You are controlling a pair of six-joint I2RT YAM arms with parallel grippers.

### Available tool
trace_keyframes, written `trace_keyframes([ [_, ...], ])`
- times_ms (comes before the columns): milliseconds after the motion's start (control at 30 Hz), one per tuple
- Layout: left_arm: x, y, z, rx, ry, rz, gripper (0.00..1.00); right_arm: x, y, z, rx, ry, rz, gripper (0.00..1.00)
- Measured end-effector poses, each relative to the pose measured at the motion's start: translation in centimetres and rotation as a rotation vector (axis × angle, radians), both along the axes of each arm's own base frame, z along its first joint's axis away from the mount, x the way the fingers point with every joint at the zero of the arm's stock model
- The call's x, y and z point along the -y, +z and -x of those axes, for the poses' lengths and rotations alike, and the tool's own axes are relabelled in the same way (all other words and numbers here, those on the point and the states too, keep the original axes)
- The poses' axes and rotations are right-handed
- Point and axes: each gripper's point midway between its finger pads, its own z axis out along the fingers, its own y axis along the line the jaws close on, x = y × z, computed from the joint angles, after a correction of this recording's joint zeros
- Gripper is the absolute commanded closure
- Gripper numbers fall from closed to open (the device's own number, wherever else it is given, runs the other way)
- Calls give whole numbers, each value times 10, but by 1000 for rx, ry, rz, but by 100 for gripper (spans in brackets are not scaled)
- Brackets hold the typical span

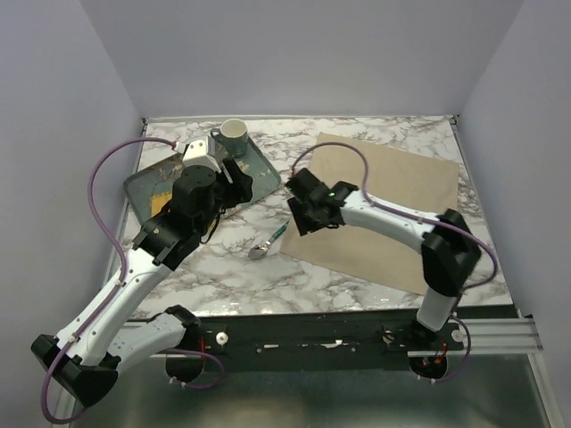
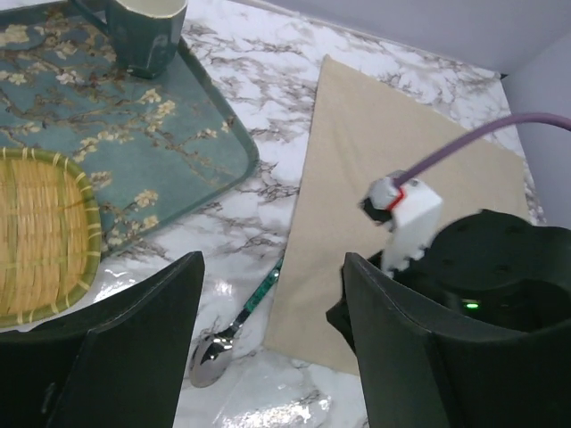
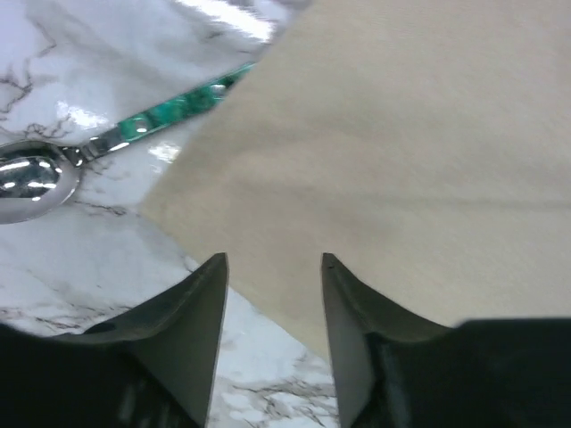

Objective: Fold the napkin, place the utensils inside, and roll it up
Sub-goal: Flatten the napkin out, then fold the napkin

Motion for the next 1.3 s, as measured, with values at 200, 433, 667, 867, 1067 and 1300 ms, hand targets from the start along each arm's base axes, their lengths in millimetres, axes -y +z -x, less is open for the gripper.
trace_keyframes([
  [200, -11, -37, 10, -83, 12, -54, 27, -71, -45, 16, -40, 135, 114, 60],
  [433, -18, -42, 15, -94, 19, -68, 28, -84, -50, 31, -65, 182, 119, 47],
  [667, -22, -40, 15, -89, 30, -64, 28, -92, -51, 31, -79, 180, 68, 50],
  [867, -24, -36, 18, -75, 30, -58, 24, -95, -57, 31, -84, 169, 59, 51],
  [1067, -28, -28, 21, -56, 31, -57, 17, -89, -76, 35, -114, 155, 89, 51],
  [1300, -30, -24, 23, -48, 30, -58, 16, -91, -80, 35, -116, 140, 82, 69],
])
